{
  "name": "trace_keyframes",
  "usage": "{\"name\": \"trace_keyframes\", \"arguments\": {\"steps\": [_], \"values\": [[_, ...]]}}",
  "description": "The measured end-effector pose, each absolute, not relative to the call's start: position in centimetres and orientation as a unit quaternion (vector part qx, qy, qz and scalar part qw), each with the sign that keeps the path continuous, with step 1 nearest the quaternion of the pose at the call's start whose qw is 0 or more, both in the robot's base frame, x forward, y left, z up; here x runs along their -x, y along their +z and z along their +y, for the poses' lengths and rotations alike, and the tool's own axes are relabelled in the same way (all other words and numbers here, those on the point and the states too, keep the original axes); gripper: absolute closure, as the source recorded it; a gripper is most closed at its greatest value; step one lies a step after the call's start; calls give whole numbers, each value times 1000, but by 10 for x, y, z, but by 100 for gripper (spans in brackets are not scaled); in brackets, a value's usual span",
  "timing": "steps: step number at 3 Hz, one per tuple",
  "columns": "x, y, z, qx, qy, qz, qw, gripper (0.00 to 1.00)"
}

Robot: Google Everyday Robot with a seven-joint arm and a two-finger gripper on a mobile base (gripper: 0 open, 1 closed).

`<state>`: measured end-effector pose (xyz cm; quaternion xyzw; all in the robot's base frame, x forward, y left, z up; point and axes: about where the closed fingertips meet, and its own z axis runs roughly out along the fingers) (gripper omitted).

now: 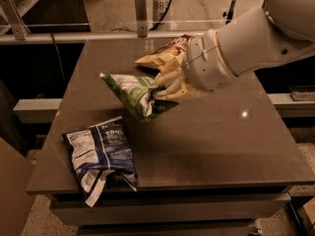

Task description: Move green jalapeno chip bag near blue chip bag

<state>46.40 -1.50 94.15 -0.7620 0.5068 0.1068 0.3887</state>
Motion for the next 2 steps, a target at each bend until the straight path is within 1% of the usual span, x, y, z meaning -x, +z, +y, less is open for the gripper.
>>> {"name": "trace_keyframes", "arguments": {"steps": [1, 2], "values": [[-456, 933, 0, 767, 140, 491, 388, 82], [-451, 918, 9, 768, 173, 486, 379, 58]]}}
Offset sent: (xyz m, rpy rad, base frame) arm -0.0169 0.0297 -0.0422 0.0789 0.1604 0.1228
